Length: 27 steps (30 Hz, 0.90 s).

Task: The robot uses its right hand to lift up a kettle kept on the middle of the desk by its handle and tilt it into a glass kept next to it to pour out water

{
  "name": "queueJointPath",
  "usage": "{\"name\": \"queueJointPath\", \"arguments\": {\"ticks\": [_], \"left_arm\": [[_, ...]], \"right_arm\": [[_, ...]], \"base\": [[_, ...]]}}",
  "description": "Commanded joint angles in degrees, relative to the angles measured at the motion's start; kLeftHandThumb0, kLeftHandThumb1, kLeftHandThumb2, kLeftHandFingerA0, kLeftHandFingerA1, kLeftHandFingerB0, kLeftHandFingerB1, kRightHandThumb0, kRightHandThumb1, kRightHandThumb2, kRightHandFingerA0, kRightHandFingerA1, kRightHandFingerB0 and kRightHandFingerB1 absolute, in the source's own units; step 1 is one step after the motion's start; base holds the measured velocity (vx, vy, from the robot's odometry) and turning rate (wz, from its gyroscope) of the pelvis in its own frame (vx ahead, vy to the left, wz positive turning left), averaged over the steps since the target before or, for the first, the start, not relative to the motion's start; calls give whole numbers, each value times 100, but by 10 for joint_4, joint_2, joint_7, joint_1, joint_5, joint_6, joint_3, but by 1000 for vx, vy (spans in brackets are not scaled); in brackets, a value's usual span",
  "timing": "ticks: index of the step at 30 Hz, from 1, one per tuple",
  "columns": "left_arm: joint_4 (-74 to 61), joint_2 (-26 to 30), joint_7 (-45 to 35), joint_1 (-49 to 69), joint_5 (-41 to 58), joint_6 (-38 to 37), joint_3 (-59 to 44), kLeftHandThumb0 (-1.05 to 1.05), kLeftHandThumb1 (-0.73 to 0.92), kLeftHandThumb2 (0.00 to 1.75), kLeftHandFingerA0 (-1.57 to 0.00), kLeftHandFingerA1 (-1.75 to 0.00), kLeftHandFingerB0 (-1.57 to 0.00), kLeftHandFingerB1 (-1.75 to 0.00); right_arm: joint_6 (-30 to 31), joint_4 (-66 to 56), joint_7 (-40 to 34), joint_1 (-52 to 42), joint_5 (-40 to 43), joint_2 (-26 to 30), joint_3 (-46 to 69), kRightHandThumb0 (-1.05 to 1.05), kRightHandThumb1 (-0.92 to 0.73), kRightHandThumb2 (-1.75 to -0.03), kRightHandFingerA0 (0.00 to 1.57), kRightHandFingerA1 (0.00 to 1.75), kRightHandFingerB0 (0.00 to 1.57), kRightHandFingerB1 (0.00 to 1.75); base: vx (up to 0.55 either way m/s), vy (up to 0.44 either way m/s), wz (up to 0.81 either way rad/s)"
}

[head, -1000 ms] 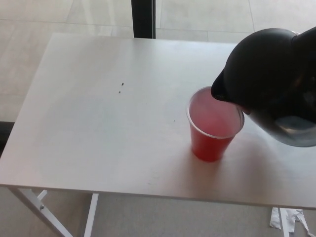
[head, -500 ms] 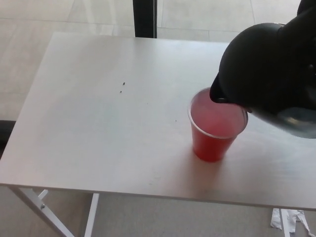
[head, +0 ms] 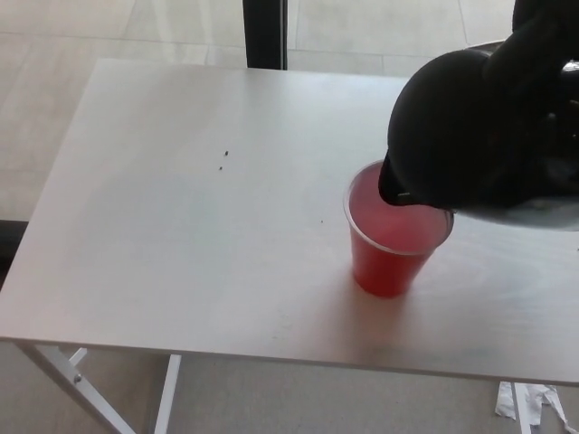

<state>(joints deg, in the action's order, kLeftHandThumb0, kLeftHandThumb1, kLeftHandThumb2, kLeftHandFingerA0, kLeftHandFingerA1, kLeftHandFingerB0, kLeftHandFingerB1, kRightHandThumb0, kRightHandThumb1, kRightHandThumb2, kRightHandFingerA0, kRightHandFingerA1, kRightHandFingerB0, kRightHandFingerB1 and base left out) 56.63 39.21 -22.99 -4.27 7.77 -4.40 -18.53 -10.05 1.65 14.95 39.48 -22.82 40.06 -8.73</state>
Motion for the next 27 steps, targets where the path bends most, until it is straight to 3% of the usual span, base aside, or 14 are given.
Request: {"name": "queueJointPath", "arguments": {"ticks": [1, 3, 4, 5, 6, 12, 16, 17, 19, 20, 23, 24, 25, 27], "left_arm": [[-1, 14, -1, -1, -2, 8, -2, -105, 48, 96, -58, -62, -42, -86], [-3, 14, -1, 1, -2, 5, -1, -105, 48, 96, -58, -62, -42, -86], [0, 15, 0, -3, -2, 9, -1, -105, 34, 121, -58, -59, -41, -85], [-1, 16, -1, -2, -4, 7, 0, -105, 34, 122, -58, -58, -40, -85], [-10, 16, 5, 0, -8, 11, 3, -105, 35, 122, -59, -58, -42, -84], [-5, 16, 2, -5, -6, 13, 4, -105, 34, 121, -58, -58, -42, -84], [-13, 17, 4, 0, -10, 4, 6, -105, 36, 122, -59, -59, -42, -85], [-10, 17, 4, -2, -9, 3, 6, -105, 49, 96, -58, -61, -42, -83], [-9, 15, 2, -7, 0, 18, -1, -105, 46, 94, -58, -62, -43, -83], [-11, 15, 4, -6, -5, 16, 3, -105, 48, 95, -58, -61, -42, -83], [-22, 14, 4, -2, -9, 15, 7, -105, 48, 96, -57, -62, -41, -84], [-24, 13, 1, -2, -3, 18, 3, -105, 34, 122, -58, -61, -42, -86], [-25, 13, 3, -1, -6, 16, 5, -105, 48, 96, -57, -62, -43, -85], [-28, 15, 4, -2, -8, 18, 6, -105, 49, 97, -57, -62, -43, -84]], "right_arm": [[-1, -27, 44, 10, -17, -2, -19, -17, -46, -100, 116, 138, 100, 130], [5, -33, 48, 9, -17, -3, -19, -17, -46, -100, 116, 138, 100, 130], [4, -35, 48, 11, -25, -6, -26, -13, -55, -86, 83, 175, 61, 172], [1, -34, 47, 13, -31, -7, -30, -14, -54, -84, 82, 175, 62, 171], [-16, -22, 36, 17, -42, -11, -38, -16, -55, -79, 85, 175, 74, 134], [-9, -32, 29, 19, -76, -21, -55, -14, -51, -89, 90, 175, 65, 174], [-13, -46, 22, 25, -117, -23, -72, -14, -39, -108, 97, 175, 70, 175], [0, -53, 35, 29, -126, -25, -78, -19, -47, -104, 97, 175, 71, 175], [47, -75, 82, 41, -146, -28, -96, -19, -48, -102, 94, 175, 68, 175], [65, -83, 95, 47, -156, -34, -103, -17, -52, -97, 119, 173, 80, 143], [82, -95, 107, 52, -179, -36, -115, -24, -49, -92, 97, 175, 74, 162], [80, -102, 108, 56, -205, -38, -130, -26, -47, -90, 97, 175, 78, 157], [79, -102, 107, 57, -205, -41, -134, -26, -42, -91, 99, 175, 79, 159], [90, -110, 119, 59, -211, -46, -140, -25, -41, -94, 100, 175, 79, 163]], "base": [[0, 0, 0], [0, 0, 0], [0, 0, 0], [0, 0, 0], [0, 0, 0], [0, 0, 0], [0, 0, 0], [0, 0, 0], [0, 0, 0], [0, 0, 0], [0, 0, 0], [0, 0, 0], [0, 0, 0], [0, 0, 0]]}}
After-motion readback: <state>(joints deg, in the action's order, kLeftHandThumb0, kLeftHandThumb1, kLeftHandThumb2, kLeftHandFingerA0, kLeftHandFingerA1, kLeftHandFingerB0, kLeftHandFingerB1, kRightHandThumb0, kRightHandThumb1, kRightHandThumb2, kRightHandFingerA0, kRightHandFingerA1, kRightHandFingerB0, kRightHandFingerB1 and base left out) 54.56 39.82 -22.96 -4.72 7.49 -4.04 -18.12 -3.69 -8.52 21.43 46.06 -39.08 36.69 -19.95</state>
